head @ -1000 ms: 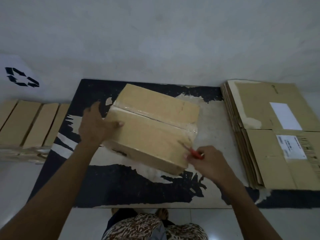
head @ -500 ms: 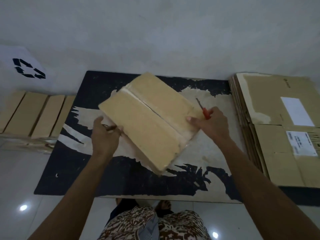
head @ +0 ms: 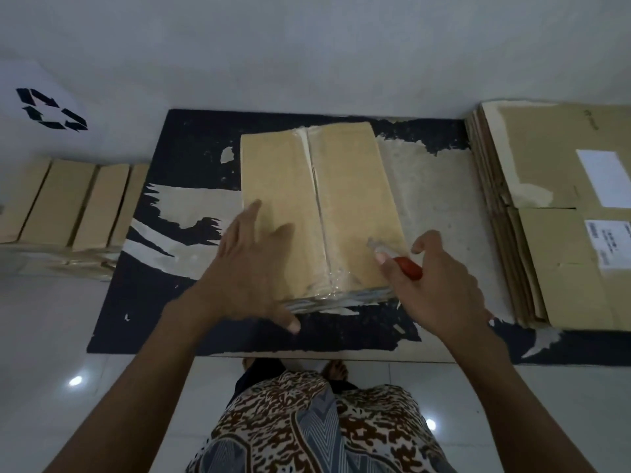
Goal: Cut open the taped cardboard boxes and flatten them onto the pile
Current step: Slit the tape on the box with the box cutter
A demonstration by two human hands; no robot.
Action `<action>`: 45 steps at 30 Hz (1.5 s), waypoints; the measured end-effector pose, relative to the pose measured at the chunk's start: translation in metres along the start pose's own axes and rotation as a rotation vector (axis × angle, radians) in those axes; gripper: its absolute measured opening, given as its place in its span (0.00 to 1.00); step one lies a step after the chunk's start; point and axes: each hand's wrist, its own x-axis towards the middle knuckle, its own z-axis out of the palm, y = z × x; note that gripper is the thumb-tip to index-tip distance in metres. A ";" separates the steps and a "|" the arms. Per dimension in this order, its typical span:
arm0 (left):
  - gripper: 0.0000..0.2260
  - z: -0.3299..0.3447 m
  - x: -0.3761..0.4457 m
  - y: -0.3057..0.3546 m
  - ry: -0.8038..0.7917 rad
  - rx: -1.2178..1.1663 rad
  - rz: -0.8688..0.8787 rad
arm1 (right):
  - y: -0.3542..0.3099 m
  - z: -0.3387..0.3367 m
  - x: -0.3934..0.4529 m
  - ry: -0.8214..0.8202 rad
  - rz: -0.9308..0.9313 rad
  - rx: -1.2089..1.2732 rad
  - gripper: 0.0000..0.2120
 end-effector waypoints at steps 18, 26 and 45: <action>0.35 -0.013 0.008 -0.012 0.301 -0.301 0.133 | -0.035 0.027 -0.035 0.006 -0.338 0.007 0.17; 0.28 -0.021 0.009 -0.009 0.272 -0.245 0.146 | -0.052 0.022 -0.026 0.036 -0.348 -0.019 0.16; 0.37 -0.013 0.014 -0.013 0.270 -0.288 0.170 | -0.058 0.002 -0.026 0.044 -0.209 -0.257 0.16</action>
